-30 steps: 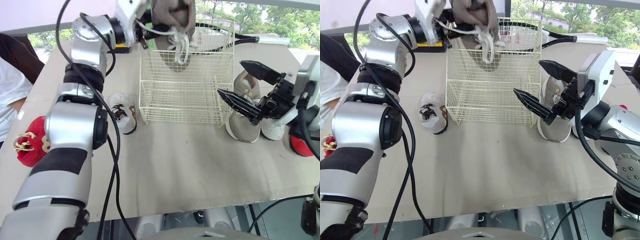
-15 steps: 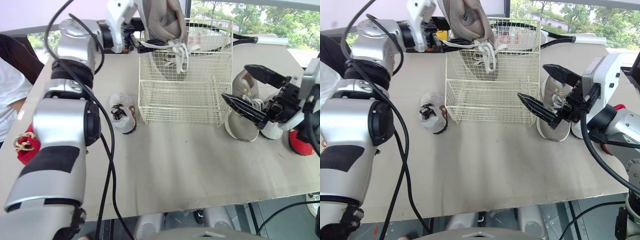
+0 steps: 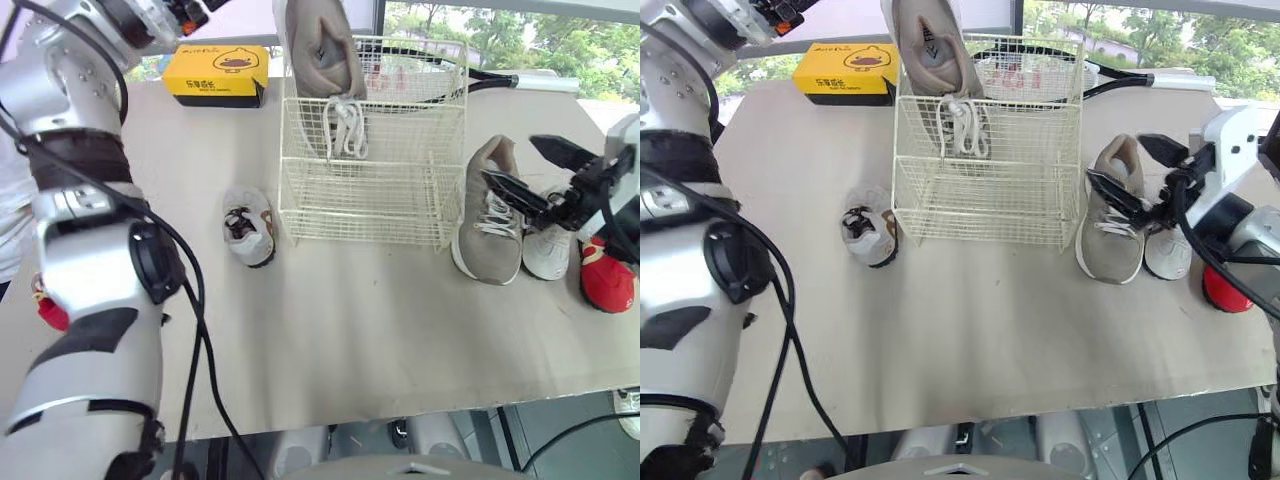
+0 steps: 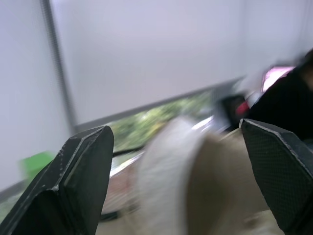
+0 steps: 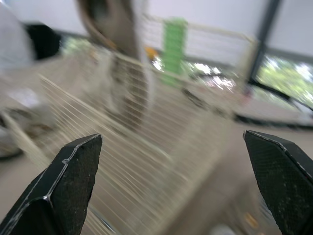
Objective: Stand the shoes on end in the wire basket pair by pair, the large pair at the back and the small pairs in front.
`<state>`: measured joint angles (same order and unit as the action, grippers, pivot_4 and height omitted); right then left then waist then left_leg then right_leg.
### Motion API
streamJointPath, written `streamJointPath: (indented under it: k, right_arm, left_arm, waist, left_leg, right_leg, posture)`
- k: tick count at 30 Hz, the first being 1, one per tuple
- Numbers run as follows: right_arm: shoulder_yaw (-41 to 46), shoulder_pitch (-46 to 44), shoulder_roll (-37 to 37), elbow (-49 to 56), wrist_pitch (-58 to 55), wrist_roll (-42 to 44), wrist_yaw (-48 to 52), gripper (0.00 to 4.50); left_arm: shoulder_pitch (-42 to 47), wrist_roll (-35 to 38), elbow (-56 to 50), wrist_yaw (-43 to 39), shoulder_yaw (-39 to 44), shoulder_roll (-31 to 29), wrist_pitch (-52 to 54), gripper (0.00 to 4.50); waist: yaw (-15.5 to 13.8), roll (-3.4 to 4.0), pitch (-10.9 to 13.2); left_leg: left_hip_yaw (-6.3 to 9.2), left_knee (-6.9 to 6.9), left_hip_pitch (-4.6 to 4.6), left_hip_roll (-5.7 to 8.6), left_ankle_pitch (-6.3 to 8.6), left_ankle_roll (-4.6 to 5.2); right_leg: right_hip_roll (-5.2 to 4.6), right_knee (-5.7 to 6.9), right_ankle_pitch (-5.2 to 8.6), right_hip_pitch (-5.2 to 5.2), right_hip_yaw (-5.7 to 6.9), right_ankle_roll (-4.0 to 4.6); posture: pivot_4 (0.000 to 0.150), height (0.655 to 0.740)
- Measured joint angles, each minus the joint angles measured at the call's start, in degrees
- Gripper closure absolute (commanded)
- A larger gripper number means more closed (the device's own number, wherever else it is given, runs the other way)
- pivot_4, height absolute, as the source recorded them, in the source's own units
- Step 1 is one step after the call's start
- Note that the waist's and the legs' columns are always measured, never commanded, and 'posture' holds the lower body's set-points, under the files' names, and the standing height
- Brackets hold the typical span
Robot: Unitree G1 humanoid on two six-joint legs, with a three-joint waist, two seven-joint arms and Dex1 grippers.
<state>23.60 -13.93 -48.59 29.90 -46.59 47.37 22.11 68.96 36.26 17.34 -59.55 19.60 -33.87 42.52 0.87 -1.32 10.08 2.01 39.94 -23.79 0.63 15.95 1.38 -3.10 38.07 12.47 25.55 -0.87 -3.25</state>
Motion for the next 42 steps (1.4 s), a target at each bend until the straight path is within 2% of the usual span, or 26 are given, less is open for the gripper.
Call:
streamJointPath:
  k: [4, 8, 12, 13, 18, 25, 28, 33, 38, 42]
  right_arm:
    - [0.5, 3.95, -3.21, -1.92, -1.47, -5.58, -1.3, 0.0]
    - [-0.05, 4.99, -3.97, -5.19, -3.73, -8.32, -1.3, 0.0]
    - [-1.54, 1.73, -3.67, -9.03, -6.16, -8.11, -0.84, 0.0]
    - [-4.89, -6.23, -2.76, -15.69, -9.54, -7.38, 0.2, 0.0]
    - [-15.37, -21.49, -1.99, -33.45, -12.51, -10.52, 6.77, 0.0]
    - [-27.84, -33.62, 1.18, -55.29, -11.14, -20.83, 14.63, 0.0]
    - [-32.28, -38.58, 3.07, -64.54, -8.35, -25.92, 18.65, 0.83]
    - [-34.76, -41.71, 4.14, -74.18, -2.42, -31.29, 24.9, 3.26]
    - [-29.46, -39.89, 4.14, -72.45, -2.74, -30.6, 25.79, 4.39]
    - [-19.61, -33.26, 3.88, -61.03, -7.51, -25.15, 24.5, 4.48]
  left_arm:
    - [-15.29, 20.55, -22.35, 6.6, -0.43, 7.84, 19.11, 0.05]
    - [-30.3, 26.62, -37.57, 12.02, -6.53, 10.37, 23.08, 0.05]
    - [-36.68, 22.98, -42.68, 12.18, -12.05, 8.88, 20.61, 0.05]
    - [-42.94, 17.95, -47.0, 10.21, -16.33, 5.39, 16.05, 0.05]
    - [-49.49, 14.01, -50.41, 8.53, -18.47, 2.34, 9.38, 0.05]
    - [-52.16, 12.96, -52.22, 9.89, -18.49, 0.94, 6.61, 0.05]
    - [-52.16, 13.4, -52.8, 10.83, -18.52, 0.86, 6.31, 0.0]
    - [-52.14, 13.53, -52.81, 12.18, -19.01, 0.78, 5.98, 0.0]
    - [-52.11, 14.74, -52.81, 13.18, -19.19, 0.77, 5.98, 0.0]
    - [-51.86, 15.77, -52.7, 14.26, -18.97, 1.23, 5.84, 0.0]
  waist:
    - [-0.11, 0.04, -0.02]
    - [0.27, 0.06, -0.03]
    - [0.07, 0.11, 0.01]
    - [0.6, 0.27, 0.02]
    - [0.78, 0.24, 0.02]
    - [0.0, 0.26, 0.03]
    - [-0.08, 0.26, 0.02]
    - [-0.32, 0.21, -0.03]
    - [-0.31, 0.24, -0.01]
    - [-0.41, 0.42, 0.1]
  left_leg:
    - [-0.14, 0.28, -0.01, 0.01, 0.03, 0.05]
    - [-0.39, 0.27, 0.55, 0.0, 0.12, 0.2]
    - [-0.46, 0.24, 1.37, 0.03, 0.21, 0.34]
    - [-0.68, 0.19, 2.15, -0.12, 0.25, 0.39]
    - [-0.67, 0.22, 2.08, -0.17, 0.24, 0.4]
    - [-0.65, 0.19, 1.82, -0.22, 0.41, 0.66]
    - [-0.64, 0.12, 1.8, -0.2, 0.44, 0.7]
    - [-0.51, 0.12, 1.82, -0.14, 0.48, 0.74]
    - [-0.48, 0.12, 1.79, -0.11, 0.48, 0.76]
    - [-0.39, 0.1, 1.46, -0.11, 0.48, 0.75]
  right_leg:
    - [-0.03, 0.05, -0.09, -0.03, -0.25, -0.2]
    - [0.09, 0.22, -0.13, -0.36, -0.59, -0.2]
    - [0.35, 0.02, -0.16, -1.15, -0.66, -0.07]
    - [0.45, -0.28, -0.1, -2.0, -0.85, 0.33]
    - [0.44, -0.35, -0.12, -1.98, -0.85, 0.34]
    - [0.39, -0.6, -0.25, -1.82, -0.76, 0.07]
    - [0.35, -0.83, -0.26, -1.86, -0.71, 0.06]
    - [0.25, -1.19, -0.27, -2.14, -0.58, 0.05]
    - [0.18, -1.22, -0.28, -2.13, -0.53, 0.03]
    - [0.16, -1.17, -0.31, -1.82, -0.43, -0.02]
  posture:
    - [0.15, 0.74]
    - [0.15, 0.74]
    - [0.15, 0.74]
    - [0.15, 0.74]
    - [0.15, 0.74]
    - [0.15, 0.74]
    - [0.15, 0.74]
    - [0.15, 0.74]
    - [0.15, 0.74]
    - [0.15, 0.74]
